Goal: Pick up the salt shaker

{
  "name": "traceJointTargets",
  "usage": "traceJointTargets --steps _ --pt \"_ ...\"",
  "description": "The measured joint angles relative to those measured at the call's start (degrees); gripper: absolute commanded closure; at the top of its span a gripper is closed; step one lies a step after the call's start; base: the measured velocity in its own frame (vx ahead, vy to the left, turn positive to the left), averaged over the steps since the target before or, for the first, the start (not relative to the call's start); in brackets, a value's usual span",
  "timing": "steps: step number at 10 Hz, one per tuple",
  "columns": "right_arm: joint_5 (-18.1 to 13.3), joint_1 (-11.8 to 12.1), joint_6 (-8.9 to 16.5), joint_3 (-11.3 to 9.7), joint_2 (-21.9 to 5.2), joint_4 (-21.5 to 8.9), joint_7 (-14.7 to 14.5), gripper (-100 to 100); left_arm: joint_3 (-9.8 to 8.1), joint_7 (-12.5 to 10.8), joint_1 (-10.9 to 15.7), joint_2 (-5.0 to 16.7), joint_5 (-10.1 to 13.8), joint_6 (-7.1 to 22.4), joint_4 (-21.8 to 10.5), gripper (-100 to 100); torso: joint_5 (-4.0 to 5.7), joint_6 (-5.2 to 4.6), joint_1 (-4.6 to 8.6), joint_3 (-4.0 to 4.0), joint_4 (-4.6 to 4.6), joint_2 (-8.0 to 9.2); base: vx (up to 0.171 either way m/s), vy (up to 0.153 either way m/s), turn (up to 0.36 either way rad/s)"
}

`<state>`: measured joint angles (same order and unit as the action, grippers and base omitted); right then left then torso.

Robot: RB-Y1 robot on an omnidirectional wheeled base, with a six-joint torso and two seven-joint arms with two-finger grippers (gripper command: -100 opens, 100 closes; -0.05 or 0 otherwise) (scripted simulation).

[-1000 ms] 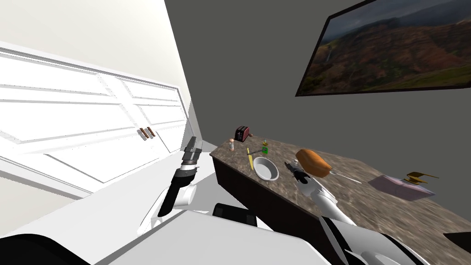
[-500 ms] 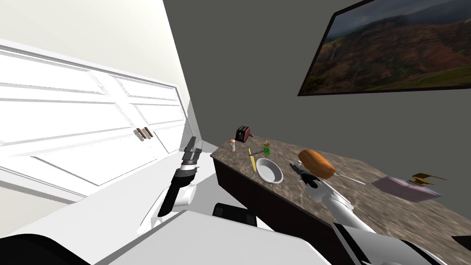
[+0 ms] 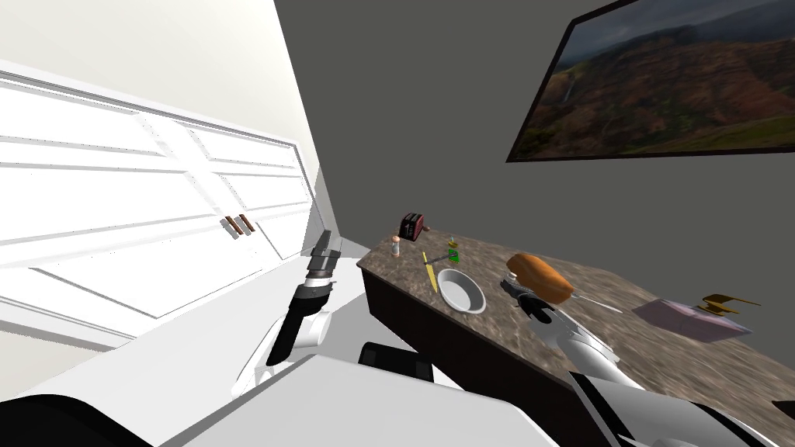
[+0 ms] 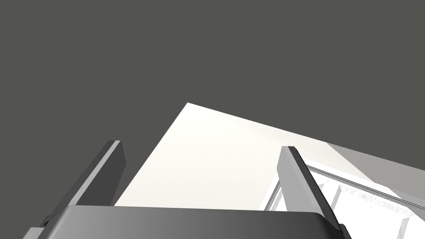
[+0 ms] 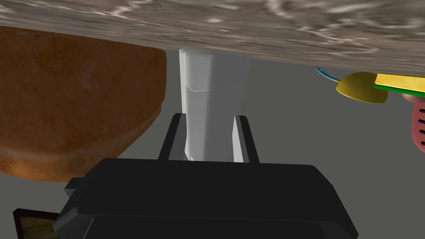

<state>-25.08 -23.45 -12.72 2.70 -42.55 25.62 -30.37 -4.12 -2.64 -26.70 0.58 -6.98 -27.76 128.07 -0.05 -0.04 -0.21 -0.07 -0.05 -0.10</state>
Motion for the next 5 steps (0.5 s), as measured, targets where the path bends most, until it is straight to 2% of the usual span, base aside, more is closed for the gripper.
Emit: traceJointTargets --steps 2,3,4,5 --pt "0.0 0.01 0.03 0.01 -0.02 -0.01 0.0 100 0.0 0.0 0.0 0.0 0.0 0.0 0.0 0 0.01 0.03 0.01 0.0 0.0 0.0 0.0 0.0 0.0" --pt "0.0 0.01 0.03 0.01 -0.02 -0.01 0.0 0 0.0 0.0 0.0 0.0 0.0 0.0 0.0 0 0.01 0.03 0.01 0.01 0.0 0.01 0.0 0.0 0.0" --pt "0.0 0.01 0.03 0.01 -0.02 -0.01 0.0 100 0.0 0.0 0.0 0.0 0.0 0.0 0.0 0 0.01 0.03 0.01 0.01 0.01 0.01 -0.001 -0.006 0.037" --pt "0.23 0.96 0.68 -0.85 -0.46 1.54 0.85 100 0.0 0.0 0.0 0.0 0.0 0.0 0.0 0 0.0 0.03 0.03 0.02 0.01 0.02 -0.048 -0.099 0.069"
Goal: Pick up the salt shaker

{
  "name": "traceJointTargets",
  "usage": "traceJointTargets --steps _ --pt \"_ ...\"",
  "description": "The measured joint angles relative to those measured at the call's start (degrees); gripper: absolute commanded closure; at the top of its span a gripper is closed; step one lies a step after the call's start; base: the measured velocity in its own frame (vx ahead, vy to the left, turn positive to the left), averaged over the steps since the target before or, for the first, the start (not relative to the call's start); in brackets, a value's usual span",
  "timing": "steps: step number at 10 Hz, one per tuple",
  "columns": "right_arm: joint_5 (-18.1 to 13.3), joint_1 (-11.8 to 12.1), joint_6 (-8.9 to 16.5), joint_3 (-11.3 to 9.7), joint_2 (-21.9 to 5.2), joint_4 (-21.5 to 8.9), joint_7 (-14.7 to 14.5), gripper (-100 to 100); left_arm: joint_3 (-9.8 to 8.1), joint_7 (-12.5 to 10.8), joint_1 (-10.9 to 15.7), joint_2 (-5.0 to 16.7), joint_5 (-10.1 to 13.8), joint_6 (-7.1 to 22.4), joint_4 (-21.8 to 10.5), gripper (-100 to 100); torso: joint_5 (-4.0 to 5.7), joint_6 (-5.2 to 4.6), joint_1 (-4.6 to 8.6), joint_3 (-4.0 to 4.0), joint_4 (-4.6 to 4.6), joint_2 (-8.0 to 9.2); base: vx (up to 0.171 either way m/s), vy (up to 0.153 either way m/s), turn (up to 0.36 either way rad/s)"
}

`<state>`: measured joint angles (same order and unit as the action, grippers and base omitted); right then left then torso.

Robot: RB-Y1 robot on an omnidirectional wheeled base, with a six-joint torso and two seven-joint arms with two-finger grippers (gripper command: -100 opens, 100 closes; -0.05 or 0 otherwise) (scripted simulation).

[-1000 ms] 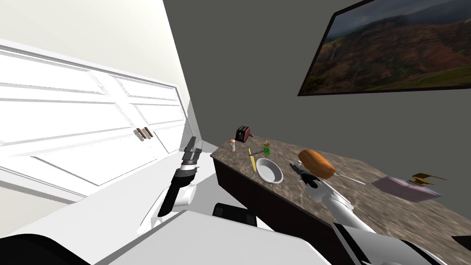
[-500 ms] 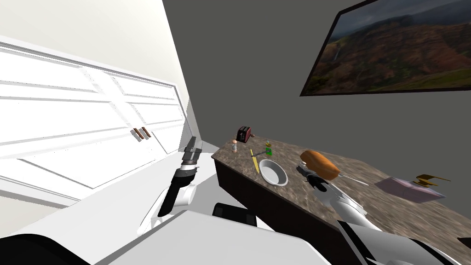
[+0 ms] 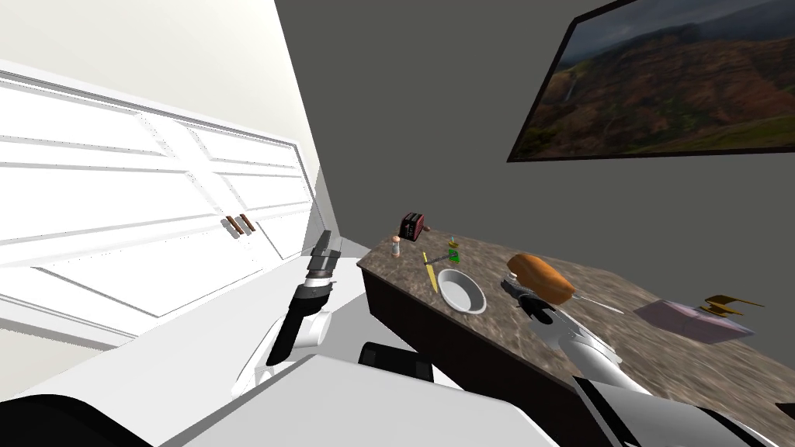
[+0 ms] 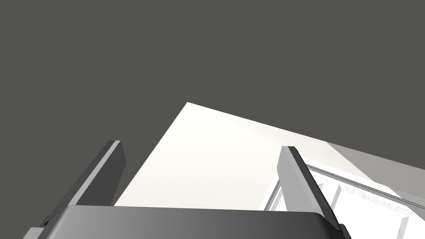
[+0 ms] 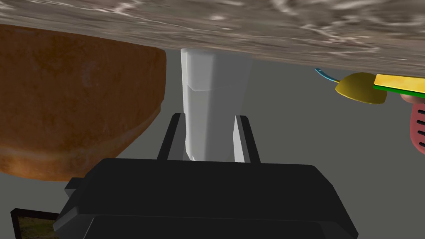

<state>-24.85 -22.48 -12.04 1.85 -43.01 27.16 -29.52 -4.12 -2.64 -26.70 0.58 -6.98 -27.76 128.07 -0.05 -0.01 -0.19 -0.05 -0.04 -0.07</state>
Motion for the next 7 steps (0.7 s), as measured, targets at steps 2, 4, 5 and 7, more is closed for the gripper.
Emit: traceJointTargets --steps 2,4,5,7 --pt "-0.98 0.8 3.78 -0.4 1.94 4.7 0.48 100 0.0 0.0 0.01 0.01 0.0 0.0 0.0 0 0.07 0.08 0.23 0.05 0.02 0.09 -0.031 -0.06 0.069" --pt "-1.95 0.34 5.6 1.13 4.03 6.08 -1.28 100 -0.01 0.0 0.0 0.01 0.0 0.0 0.0 0 0.1 0.02 0.32 0.02 -0.02 0.06 -0.048 -0.092 -0.013" --pt "-2.47 -0.05 6.45 1.89 5.23 6.41 -2.21 100 0.0 0.0 0.01 0.01 0.0 0.0 0.0 0 0.14 -0.02 0.44 -0.01 -0.05 0.03 -0.076 -0.143 0.029" --pt "-4.25 -1.51 8.15 4.33 8.38 6.97 -4.98 100 -0.01 0.0 0.01 0.01 0.0 0.0 -0.01 0 0.2 -0.03 0.64 -0.03 -0.07 0.03 -0.042 -0.092 0.023"
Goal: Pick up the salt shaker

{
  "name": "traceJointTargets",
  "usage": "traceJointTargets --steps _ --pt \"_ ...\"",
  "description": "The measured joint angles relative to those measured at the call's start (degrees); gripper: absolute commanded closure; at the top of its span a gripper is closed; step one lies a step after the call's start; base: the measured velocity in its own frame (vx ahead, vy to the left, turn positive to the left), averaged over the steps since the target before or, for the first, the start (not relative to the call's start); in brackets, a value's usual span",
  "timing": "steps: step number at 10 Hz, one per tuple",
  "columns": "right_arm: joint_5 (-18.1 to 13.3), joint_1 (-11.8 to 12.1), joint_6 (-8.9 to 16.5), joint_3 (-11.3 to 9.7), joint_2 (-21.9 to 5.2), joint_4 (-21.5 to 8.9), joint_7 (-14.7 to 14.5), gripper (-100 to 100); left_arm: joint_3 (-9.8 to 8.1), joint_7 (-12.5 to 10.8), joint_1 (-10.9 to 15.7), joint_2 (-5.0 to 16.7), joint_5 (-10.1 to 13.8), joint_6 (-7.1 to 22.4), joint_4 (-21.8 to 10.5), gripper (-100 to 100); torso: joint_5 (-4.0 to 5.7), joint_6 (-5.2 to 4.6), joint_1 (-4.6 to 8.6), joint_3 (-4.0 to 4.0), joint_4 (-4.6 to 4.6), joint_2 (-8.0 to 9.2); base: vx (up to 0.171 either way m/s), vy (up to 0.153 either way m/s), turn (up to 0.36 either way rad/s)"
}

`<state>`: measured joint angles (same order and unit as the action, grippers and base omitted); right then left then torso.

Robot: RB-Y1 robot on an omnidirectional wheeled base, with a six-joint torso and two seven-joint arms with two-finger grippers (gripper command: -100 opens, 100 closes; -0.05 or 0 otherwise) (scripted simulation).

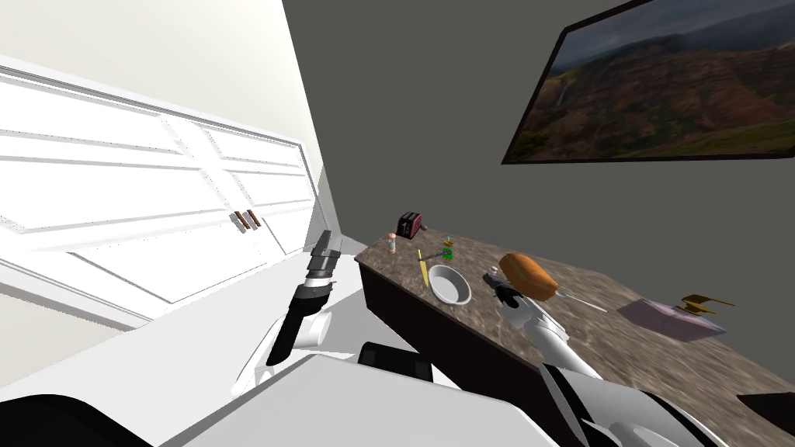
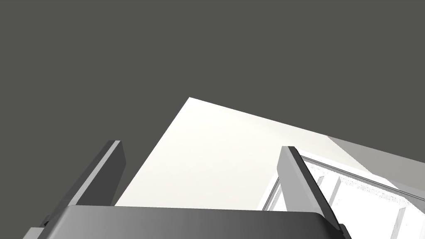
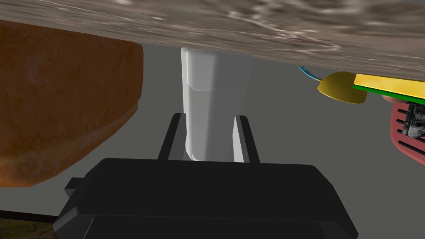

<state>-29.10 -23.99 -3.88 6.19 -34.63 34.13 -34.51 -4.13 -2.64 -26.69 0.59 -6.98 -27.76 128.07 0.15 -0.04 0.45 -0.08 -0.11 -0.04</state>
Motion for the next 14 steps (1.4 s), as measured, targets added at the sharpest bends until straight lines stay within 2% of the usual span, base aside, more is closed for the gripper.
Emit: traceJointTargets --steps 1,2,4,5,6,7,10,12,14 --pt "-0.04 0.62 0.95 -0.14 0.56 1.54 -0.03 100 0.0 0.0 -0.01 -0.01 0.0 0.0 0.0 0 0.01 -0.06 -0.16 -0.1 -0.08 -0.13 -0.033 -0.09 0.004" --pt "-0.95 0.85 2.14 1.04 2.18 2.96 -0.88 100 0.0 0.0 0.0 0.0 0.0 0.0 0.0 0 0.1 -0.01 -0.09 -0.14 -0.16 -0.13 -0.047 -0.086 0.021" --pt "-2.19 0.46 5.47 1.81 5.06 5.77 -2.32 100 0.0 0.0 0.0 0.0 0.0 0.0 0.0 0 0.15 0.05 -0.04 -0.14 -0.18 -0.1 -0.068 -0.107 0.034" --pt "-3.1 0.19 6.48 3.01 6.51 6.46 -3.2 100 0.0 0.0 0.0 0.0 0.0 0.0 0.0 0 0.18 -0.01 -0.03 -0.17 -0.22 -0.12 -0.026 -0.05 0.007" --pt "-3.41 0.39 7.19 3.36 7.19 7.38 -3.58 100 0.01 0.0 -0.01 -0.01 0.0 0.0 0.0 0 0.17 -0.04 -0.14 -0.22 -0.24 -0.21 -0.039 -0.097 -0.003" --pt "-5.0 -0.45 7.78 5.26 9.17 7.21 -4.69 100 0.0 0.0 0.0 0.0 0.0 0.0 0.0 0 0.24 0.05 -0.04 -0.25 -0.29 -0.23 -0.054 -0.1 0.047" --pt "-4.56 0.74 10.97 4.34 10.31 11.03 -5.08 100 0.01 0.0 -0.01 -0.01 0.0 0.0 0.0 0 0.26 -0.04 -0.27 -0.34 -0.39 -0.31 -0.033 -0.042 0.001" --pt "-6.47 0.13 13.3 6.17 13.35 12.98 -6.51 100 0.0 0.0 0.0 0.0 0.0 0.0 0.0 0 0.32 -0.02 -0.01 -0.3 -0.38 -0.23 -0.038 -0.069 0.032" --pt "-6.64 0.33 15.15 6.51 14.76 15.02 -7.45 100 0.0 0.0 0.0 0.0 0.0 0.0 0.0 0 0.31 -0.03 -0.04 -0.29 -0.38 -0.2 -0.055 -0.08 0.016"
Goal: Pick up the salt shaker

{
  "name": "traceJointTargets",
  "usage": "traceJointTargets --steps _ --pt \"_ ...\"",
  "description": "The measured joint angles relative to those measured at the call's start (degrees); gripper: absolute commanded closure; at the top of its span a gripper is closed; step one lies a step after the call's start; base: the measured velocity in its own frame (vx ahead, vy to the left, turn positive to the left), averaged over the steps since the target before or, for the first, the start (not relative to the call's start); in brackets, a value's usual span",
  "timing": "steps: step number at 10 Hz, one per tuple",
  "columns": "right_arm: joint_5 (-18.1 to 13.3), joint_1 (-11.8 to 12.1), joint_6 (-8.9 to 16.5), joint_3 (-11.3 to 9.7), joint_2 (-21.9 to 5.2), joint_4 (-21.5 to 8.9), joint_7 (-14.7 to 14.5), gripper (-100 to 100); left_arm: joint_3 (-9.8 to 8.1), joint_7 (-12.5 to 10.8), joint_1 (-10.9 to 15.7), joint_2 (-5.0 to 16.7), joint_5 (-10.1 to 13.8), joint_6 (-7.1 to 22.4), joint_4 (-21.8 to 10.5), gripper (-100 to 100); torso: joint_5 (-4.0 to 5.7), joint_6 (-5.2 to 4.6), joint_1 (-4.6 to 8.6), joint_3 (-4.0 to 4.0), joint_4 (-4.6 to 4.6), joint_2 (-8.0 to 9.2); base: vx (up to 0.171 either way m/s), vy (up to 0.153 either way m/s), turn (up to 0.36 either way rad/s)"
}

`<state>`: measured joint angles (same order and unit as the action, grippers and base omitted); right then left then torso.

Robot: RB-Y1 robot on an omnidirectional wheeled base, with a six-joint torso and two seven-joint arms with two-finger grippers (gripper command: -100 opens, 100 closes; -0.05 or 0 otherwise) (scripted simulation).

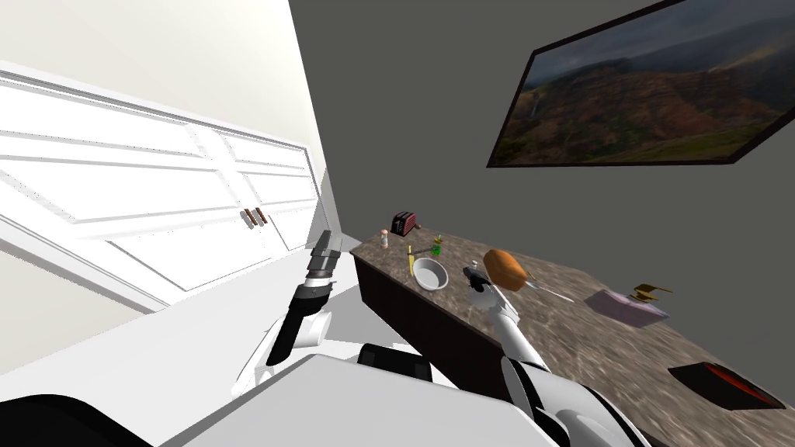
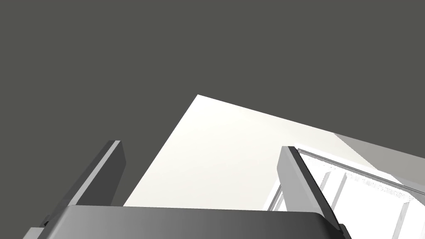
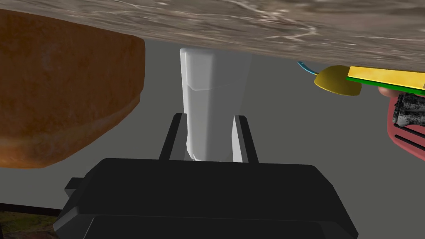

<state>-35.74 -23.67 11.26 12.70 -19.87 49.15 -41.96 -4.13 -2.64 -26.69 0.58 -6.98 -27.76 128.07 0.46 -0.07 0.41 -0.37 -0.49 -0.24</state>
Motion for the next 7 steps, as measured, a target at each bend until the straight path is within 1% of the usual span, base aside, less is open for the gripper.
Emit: traceJointTargets --steps 1,2,3,4,5,6,7 --pt "-0.48 0.15 1.5 0.39 1.28 1.57 -0.66 100 0.0 0.0 0.0 0.0 0.0 0.0 0.0 0 -0.01 -0.01 -0.01 0.01 0.02 0.0 -0.022 -0.041 0.009" --pt "-0.72 0.25 2.34 0.55 1.77 2.49 -0.92 100 0.0 0.0 -0.01 0.0 0.0 0.0 0.0 0 -0.03 -0.04 -0.1 -0.02 0.01 -0.07 -0.049 -0.085 0.013" --pt "-1.41 0.2 3.7 1.31 3.27 4.01 -1.75 100 0.0 0.0 0.0 0.0 0.0 0.0 0.0 0 -0.02 -0.01 -0.01 0.01 0.02 -0.01 -0.058 -0.095 0.033" --pt "-1.36 0.49 5.42 1.37 4.38 6.01 -2.59 100 0.0 0.0 0.0 0.0 0.0 0.0 0.0 0 -0.01 -0.05 0.03 0.04 0.04 0.03 -0.07 -0.112 0.037" --pt "-2.04 0.63 7.3 2.13 5.98 8.3 -3.74 100 0.0 0.0 0.0 0.0 0.0 0.0 0.0 0 -0.02 -0.06 0.1 0.08 0.06 0.09 -0.062 -0.109 0.021" --pt "-2.84 0.24 8.59 2.9 7.28 9.09 -4.38 100 0.0 0.0 0.0 0.0 0.0 0.0 0.0 0 0.0 -0.09 0.11 0.06 0.04 0.08 -0.024 -0.043 0.009" --pt "-2.94 0.2 8.83 2.97 7.4 9.12 -4.47 0 0.0 0.0 -0.01 0.0 0.0 0.0 0.0 0 -0.02 -0.09 -0.05 0.0 0.02 -0.03 -0.006 -0.009 -0.004"
